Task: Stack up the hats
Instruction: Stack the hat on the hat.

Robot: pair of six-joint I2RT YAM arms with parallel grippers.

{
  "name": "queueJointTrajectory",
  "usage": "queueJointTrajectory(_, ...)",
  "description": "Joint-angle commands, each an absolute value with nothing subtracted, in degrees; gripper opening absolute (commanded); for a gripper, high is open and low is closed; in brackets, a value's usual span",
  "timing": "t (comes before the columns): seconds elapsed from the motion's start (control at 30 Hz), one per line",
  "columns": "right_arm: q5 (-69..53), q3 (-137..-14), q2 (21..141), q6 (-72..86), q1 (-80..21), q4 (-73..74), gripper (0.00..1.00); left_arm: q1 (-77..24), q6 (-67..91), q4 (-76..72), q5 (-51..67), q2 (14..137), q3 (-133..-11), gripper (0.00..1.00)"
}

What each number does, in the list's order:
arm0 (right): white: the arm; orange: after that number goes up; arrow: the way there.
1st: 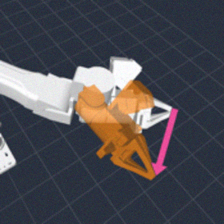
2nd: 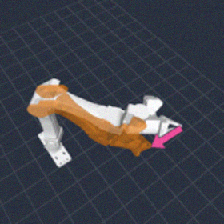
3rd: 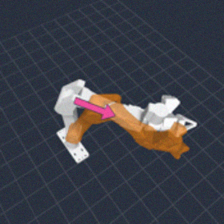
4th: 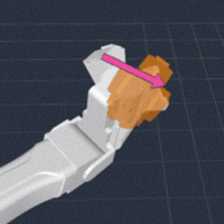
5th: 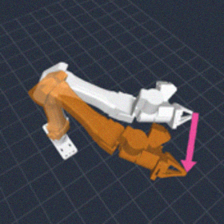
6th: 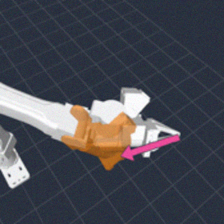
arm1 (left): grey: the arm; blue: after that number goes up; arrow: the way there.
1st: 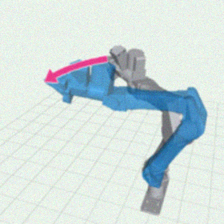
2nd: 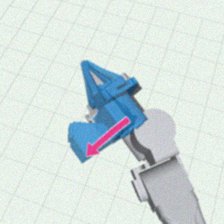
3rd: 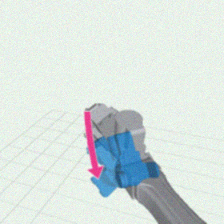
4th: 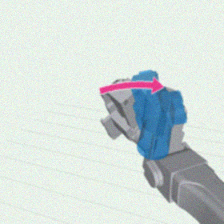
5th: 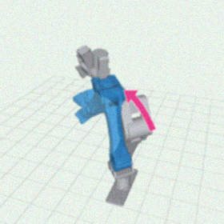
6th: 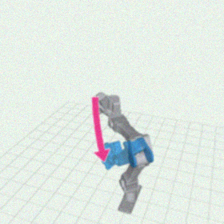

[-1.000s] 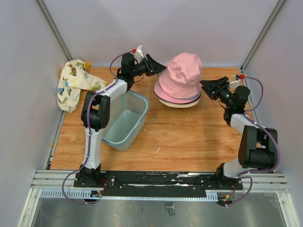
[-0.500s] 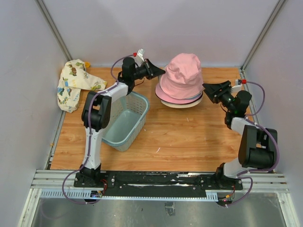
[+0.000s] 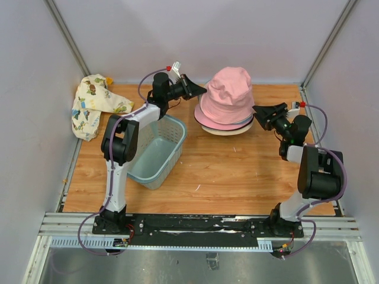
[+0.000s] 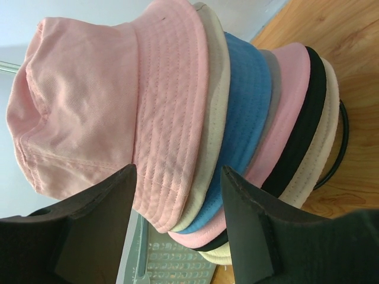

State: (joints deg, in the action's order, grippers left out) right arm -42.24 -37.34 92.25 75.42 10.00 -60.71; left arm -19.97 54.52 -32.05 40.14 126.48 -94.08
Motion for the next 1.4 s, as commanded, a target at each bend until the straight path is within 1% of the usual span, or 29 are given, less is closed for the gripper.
queueJointTrajectory(0.0,-43.5,-38.9,94.3,77.3,9.8,-66.3,0.59,-21.8,51.8,-27.5,41.9,126.3,-93.5,0.00)
queueJointTrajectory(0.43,-43.8,-40.4,98.2,80.1,8.1,-71.0,0.57,-22.7,50.4,-26.0,41.7,127.3,-94.5,0.01)
queueJointTrajectory(0.6,-43.4,-41.2,101.9,83.1,6.6,-76.1,0.52,-22.9,49.4,-24.6,41.6,127.5,-94.8,0.00)
queueJointTrajectory(0.67,-43.1,-41.5,103.1,83.9,6.3,-77.5,0.48,-22.9,48.7,-23.7,41.3,127.5,-95.0,0.01)
queueJointTrajectory(0.73,-43.0,-41.7,103.7,84.2,6.2,-78.0,0.40,-23.0,47.6,-22.3,41.0,127.4,-95.2,0.00)
queueJointTrajectory(0.83,-43.1,-41.4,104.0,83.9,6.2,-77.8,0.20,-23.0,45.3,-18.3,39.1,126.9,-95.4,0.00)
queueJointTrajectory(0.93,-43.4,-41.1,105.1,83.8,6.2,-77.7,0.02,-23.0,41.6,-12.0,35.7,126.0,-96.1,0.00)
queueJointTrajectory(0.97,-43.4,-40.9,105.5,83.7,6.2,-77.7,0.01,-23.1,39.2,-9.1,33.8,125.8,-96.6,0.01)
queueJointTrajectory(1.13,-43.2,-40.0,107.8,82.3,6.3,-77.1,0.01,-23.5,31.6,3.2,25.6,125.9,-99.5,0.01)
queueJointTrajectory(1.37,-43.0,-38.6,111.8,80.4,6.6,-76.9,0.01,-23.5,27.7,8.7,21.3,127.0,-99.3,0.01)
